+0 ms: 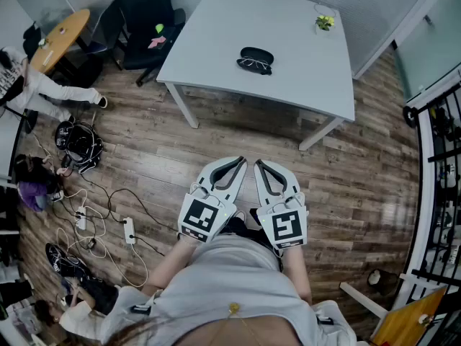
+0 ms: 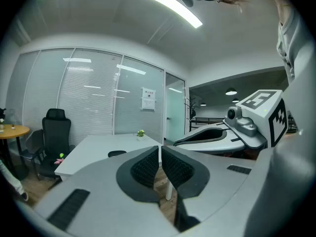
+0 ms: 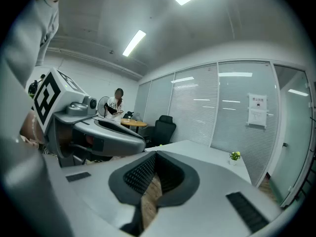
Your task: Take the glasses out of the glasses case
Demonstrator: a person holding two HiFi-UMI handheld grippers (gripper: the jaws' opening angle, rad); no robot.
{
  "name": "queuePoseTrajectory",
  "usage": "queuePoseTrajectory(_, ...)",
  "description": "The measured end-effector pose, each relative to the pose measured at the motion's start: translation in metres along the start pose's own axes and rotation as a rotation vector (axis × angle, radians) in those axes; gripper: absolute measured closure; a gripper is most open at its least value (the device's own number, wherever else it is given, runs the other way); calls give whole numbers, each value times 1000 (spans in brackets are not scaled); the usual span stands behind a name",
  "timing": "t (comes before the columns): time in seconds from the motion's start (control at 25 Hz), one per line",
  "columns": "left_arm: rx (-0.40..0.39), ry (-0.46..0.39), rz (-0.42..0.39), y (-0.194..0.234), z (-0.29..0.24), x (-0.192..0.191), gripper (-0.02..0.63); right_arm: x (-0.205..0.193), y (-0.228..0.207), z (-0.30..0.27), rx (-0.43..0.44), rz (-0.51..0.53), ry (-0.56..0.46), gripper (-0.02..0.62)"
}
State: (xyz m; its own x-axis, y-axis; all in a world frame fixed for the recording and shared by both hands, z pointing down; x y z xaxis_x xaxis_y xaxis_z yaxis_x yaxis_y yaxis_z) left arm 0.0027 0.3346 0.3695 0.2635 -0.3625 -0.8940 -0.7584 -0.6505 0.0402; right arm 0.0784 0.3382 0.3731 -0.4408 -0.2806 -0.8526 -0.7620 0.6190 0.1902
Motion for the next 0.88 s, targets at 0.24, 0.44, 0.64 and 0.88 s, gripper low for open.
queuePoseTrajectory(0.24,-3,0,7,-9,-7,-1,563,-7,-7,3,18,-5,-14,574)
queuePoseTrajectory(0.44,0,-16,36,-7,-8,-3,527,-8,-6,4,41,-16,-36,549)
queuePoseTrajectory(0.64,0,-7,41,-1,-12,-4,517,-9,-7,-3,53,-29,-27,528)
queuePoseTrajectory(0.88,-21,-9,45,21,-27,-2,517,-3,-18,-25,26,-36,-22,528)
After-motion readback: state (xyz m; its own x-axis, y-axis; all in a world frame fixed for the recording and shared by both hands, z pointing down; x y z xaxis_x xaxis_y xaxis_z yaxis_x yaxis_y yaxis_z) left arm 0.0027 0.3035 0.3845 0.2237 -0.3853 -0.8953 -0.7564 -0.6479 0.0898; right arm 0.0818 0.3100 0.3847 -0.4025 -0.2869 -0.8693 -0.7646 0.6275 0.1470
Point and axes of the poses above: the fingertips, and each gripper's own axes: z backward along the fingers, y to its left, x out of its top, the point moved 4 cm from there along z, backward along the fingers, and after that the axes turned 14 degrees about y, right-handed, at the moved point
